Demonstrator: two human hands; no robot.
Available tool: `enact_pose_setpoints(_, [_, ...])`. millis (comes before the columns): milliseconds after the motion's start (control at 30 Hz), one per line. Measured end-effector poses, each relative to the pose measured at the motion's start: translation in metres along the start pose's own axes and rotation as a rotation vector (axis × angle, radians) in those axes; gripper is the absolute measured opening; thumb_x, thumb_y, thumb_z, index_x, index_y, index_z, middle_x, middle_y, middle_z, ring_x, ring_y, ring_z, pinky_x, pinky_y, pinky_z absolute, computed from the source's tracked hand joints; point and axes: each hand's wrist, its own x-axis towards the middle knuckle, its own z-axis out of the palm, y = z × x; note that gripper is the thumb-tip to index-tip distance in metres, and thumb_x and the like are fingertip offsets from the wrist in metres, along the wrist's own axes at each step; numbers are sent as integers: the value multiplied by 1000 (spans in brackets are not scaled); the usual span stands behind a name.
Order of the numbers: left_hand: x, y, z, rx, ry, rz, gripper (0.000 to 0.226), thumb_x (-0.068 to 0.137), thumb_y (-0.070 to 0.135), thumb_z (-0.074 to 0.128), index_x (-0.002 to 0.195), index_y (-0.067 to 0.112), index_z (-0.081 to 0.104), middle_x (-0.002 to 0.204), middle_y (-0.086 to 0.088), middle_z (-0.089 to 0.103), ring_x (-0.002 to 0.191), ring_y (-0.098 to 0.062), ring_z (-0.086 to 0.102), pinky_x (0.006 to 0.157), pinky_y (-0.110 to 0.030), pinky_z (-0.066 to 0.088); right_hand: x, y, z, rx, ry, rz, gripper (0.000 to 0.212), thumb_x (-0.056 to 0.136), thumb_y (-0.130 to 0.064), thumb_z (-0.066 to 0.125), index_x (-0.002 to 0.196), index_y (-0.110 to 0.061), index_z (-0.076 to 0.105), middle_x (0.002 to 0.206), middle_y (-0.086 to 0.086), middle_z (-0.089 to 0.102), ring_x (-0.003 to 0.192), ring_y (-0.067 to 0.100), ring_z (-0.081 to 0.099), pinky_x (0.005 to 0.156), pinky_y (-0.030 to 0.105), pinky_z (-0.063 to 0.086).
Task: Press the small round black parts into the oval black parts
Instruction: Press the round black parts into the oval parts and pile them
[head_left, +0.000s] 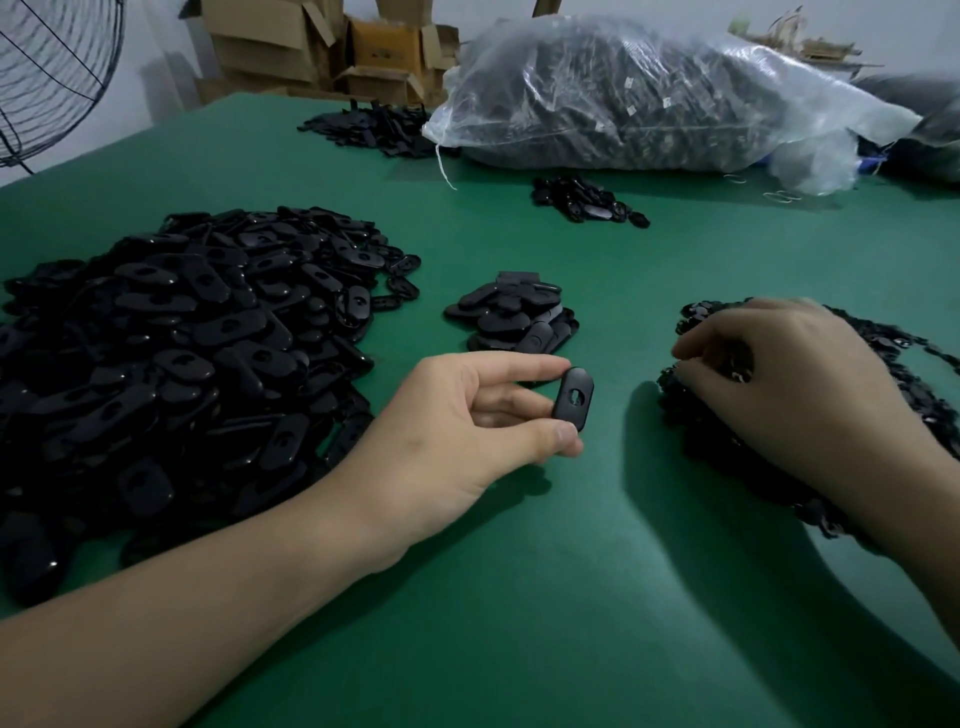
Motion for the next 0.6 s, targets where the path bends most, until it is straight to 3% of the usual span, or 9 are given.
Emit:
enact_pose_setpoints(133, [0,1,1,23,4,-10,44,87,8,80,127,22,67,94,2,81,93,-9,77,87,-15,56,-2,-2,1,-74,-48,-27,14,87,-37,71,97,-31,77,88,-9,61,93,21,51,78,33,39])
enact_pose_setpoints(267, [0,2,1,29,-1,-13,42,87,7,80,124,23,69,94,2,81,93,-10,77,85,-15,56,-2,-3,4,-131,-68,-7,20,89,-37,70,107,-31,77,94,-5,63,99,24,51,82,35,43])
enact_pose_setpoints(600, [0,1,1,30,-9,-2,38,88,5,79,119,24,71,96,1,81,95,-14,78,91,-20,56,-4,-8,3,-99,-52,-9,4,88,-30,74,91,-30,77,83,-10,67,96,22,53,82,43,51])
